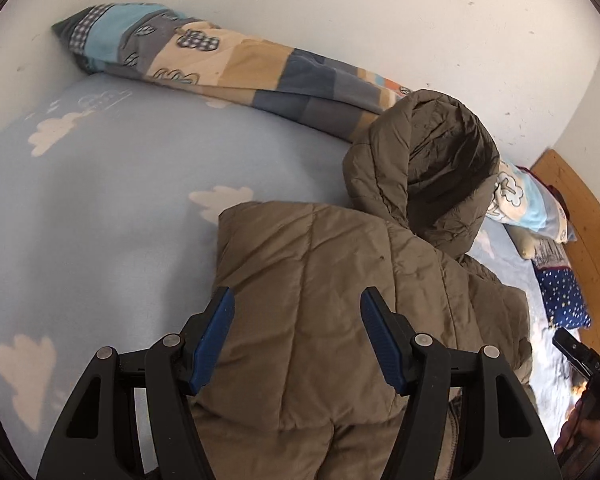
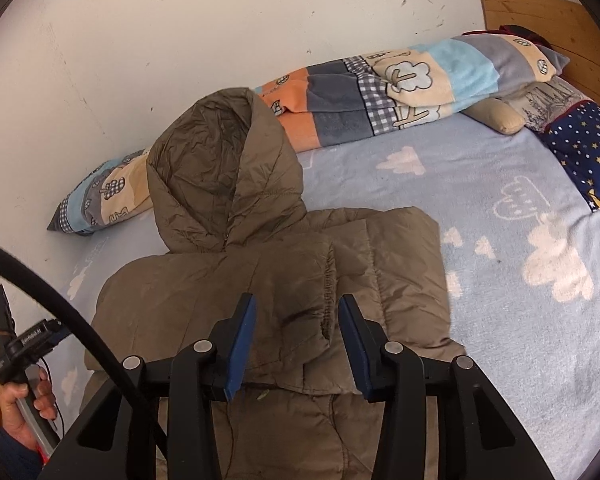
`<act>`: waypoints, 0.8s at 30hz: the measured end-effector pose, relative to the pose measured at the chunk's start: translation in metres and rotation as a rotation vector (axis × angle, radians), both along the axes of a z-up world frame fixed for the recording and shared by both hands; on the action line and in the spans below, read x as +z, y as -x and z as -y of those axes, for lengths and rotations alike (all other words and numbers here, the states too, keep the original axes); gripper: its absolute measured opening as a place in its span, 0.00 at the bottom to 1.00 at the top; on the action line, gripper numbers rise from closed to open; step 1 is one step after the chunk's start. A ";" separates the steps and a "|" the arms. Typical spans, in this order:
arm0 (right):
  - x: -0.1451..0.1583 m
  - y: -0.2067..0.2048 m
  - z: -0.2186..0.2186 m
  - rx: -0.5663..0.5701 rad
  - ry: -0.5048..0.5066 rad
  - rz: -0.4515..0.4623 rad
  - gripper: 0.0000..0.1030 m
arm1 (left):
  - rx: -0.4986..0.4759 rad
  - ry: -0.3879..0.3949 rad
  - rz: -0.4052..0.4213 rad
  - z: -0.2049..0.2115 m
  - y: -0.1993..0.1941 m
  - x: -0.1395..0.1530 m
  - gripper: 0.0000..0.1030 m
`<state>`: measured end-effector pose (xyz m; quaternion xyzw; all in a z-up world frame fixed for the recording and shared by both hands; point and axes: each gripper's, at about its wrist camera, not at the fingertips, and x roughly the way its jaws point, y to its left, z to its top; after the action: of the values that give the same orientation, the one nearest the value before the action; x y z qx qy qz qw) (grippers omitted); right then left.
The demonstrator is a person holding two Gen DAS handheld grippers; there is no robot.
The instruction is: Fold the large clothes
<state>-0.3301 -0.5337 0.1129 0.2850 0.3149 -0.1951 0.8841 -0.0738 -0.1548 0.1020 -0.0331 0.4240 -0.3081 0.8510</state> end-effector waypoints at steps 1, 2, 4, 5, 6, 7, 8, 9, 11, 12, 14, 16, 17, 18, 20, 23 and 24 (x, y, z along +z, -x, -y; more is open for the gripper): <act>-0.003 -0.006 -0.002 0.009 -0.002 -0.003 0.45 | -0.010 -0.010 0.004 0.003 -0.001 -0.002 0.62; -0.007 -0.011 -0.005 0.022 0.000 -0.011 0.45 | -0.019 -0.020 0.001 0.006 -0.001 -0.006 0.62; -0.010 -0.020 -0.012 0.047 0.024 -0.025 0.45 | -0.033 -0.046 -0.009 0.011 -0.003 -0.014 0.62; -0.012 -0.025 -0.016 0.062 0.040 -0.036 0.45 | -0.030 -0.062 -0.014 0.013 -0.005 -0.018 0.62; -0.015 -0.030 -0.019 0.072 0.055 -0.053 0.45 | -0.025 -0.075 -0.022 0.014 -0.006 -0.024 0.62; -0.020 -0.034 -0.020 0.076 0.066 -0.074 0.45 | -0.025 -0.089 -0.033 0.015 -0.008 -0.029 0.62; -0.027 -0.038 -0.020 0.076 0.065 -0.096 0.45 | -0.028 -0.107 -0.038 0.016 -0.009 -0.034 0.62; -0.035 -0.041 -0.018 0.075 0.057 -0.117 0.45 | -0.031 -0.129 -0.036 0.018 -0.008 -0.038 0.62; -0.051 -0.046 -0.014 0.066 0.041 -0.183 0.45 | -0.035 -0.168 -0.033 0.021 -0.007 -0.044 0.63; -0.057 -0.048 -0.013 0.061 0.041 -0.216 0.45 | -0.036 -0.195 -0.037 0.023 -0.007 -0.048 0.64; -0.066 -0.050 -0.008 0.050 0.039 -0.270 0.46 | -0.037 -0.225 -0.042 0.025 -0.007 -0.055 0.70; -0.077 -0.048 0.003 0.035 -0.050 -0.261 0.47 | -0.033 -0.238 -0.041 0.024 -0.008 -0.060 0.73; -0.081 -0.046 0.008 0.021 -0.089 -0.249 0.47 | -0.029 -0.239 -0.045 0.023 -0.008 -0.061 0.73; -0.083 -0.046 0.010 0.018 -0.103 -0.247 0.48 | -0.027 -0.239 -0.048 0.023 -0.009 -0.061 0.73; -0.083 -0.049 0.008 0.024 -0.083 -0.260 0.48 | -0.018 -0.239 -0.040 0.022 -0.007 -0.058 0.73; -0.079 -0.048 0.006 0.013 -0.076 -0.271 0.48 | -0.017 -0.213 0.000 0.024 0.000 -0.040 0.72; -0.076 -0.047 0.007 0.006 -0.085 -0.268 0.48 | -0.020 -0.205 0.028 0.025 0.004 -0.033 0.72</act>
<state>-0.2832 -0.5405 0.0365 0.2927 0.4389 -0.2153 0.8218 -0.0777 -0.1799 0.0689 0.0629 0.4416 -0.2719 0.8527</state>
